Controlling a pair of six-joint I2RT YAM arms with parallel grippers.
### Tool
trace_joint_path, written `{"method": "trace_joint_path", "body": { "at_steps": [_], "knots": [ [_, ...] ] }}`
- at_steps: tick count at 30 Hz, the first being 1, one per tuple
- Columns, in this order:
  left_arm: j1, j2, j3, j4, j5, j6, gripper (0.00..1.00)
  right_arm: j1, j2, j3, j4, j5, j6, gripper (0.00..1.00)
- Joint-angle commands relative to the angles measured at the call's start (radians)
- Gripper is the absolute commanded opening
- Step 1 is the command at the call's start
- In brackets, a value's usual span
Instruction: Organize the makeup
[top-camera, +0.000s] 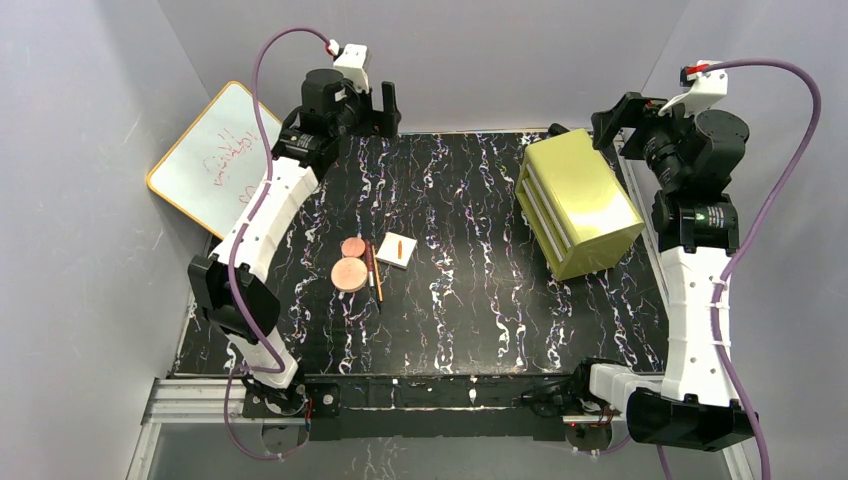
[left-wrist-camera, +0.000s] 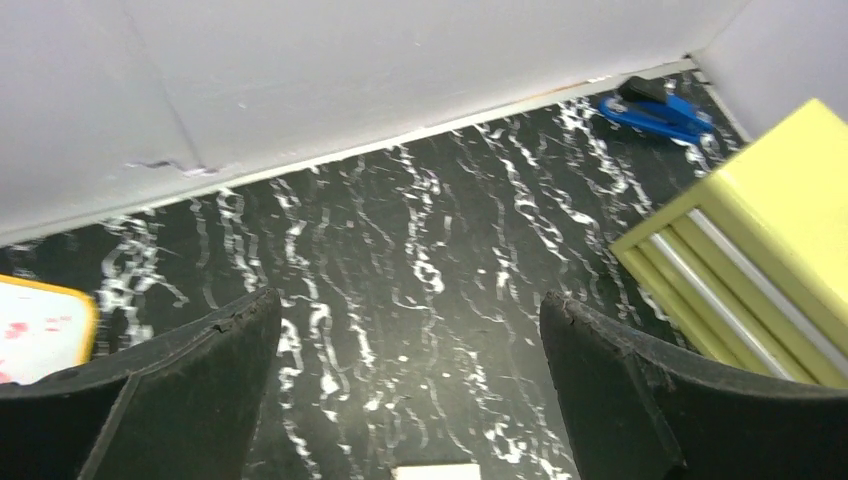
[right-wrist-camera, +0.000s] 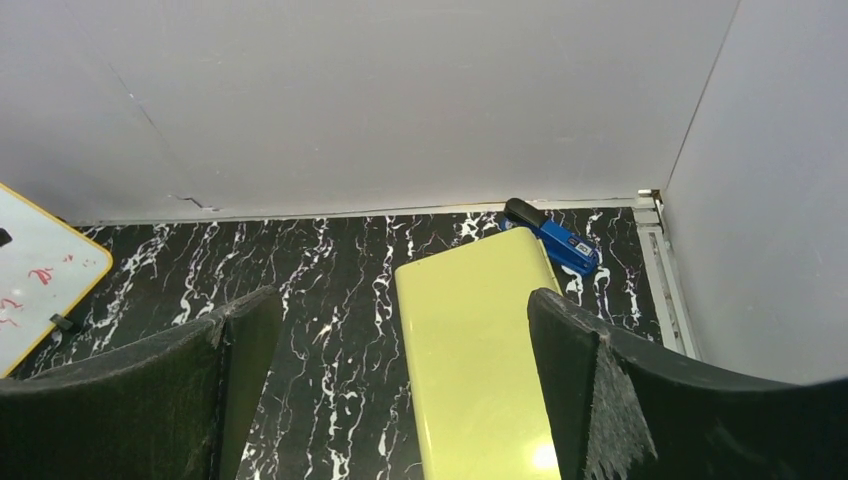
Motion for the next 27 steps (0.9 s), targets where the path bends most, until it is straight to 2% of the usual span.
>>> {"method": "trace_joint_path", "body": {
  "at_steps": [1,4,7,9,13,15,21,27],
  "knots": [
    [0.004,-0.021,-0.095,0.116,0.167,-0.172,0.98,0.002,0.001,0.010,0.061,0.037,-0.002,1.00],
    [-0.004,0.020,-0.209,0.251,0.282,-0.321,0.96,0.002,-0.011,-0.037,0.095,0.091,0.016,1.00],
    [-0.071,0.034,-0.299,0.370,0.234,-0.367,0.96,0.001,0.023,-0.048,0.087,0.181,0.019,1.00],
    [-0.122,0.060,-0.288,0.377,0.209,-0.355,0.96,0.000,0.095,-0.011,0.022,0.243,0.034,1.00],
    [-0.207,0.121,-0.267,0.440,0.197,-0.378,0.96,-0.001,0.201,0.048,-0.034,0.241,0.093,1.00],
    [-0.225,0.167,-0.273,0.540,0.243,-0.434,0.96,-0.004,0.232,0.056,-0.022,0.246,0.122,1.00],
    [-0.241,0.316,-0.296,0.887,0.314,-0.657,0.87,-0.047,0.313,0.078,0.003,0.197,0.190,1.00],
    [-0.278,0.424,-0.239,1.002,0.303,-0.731,0.85,-0.080,0.361,0.019,0.052,0.206,0.209,1.00]
  ]
}}
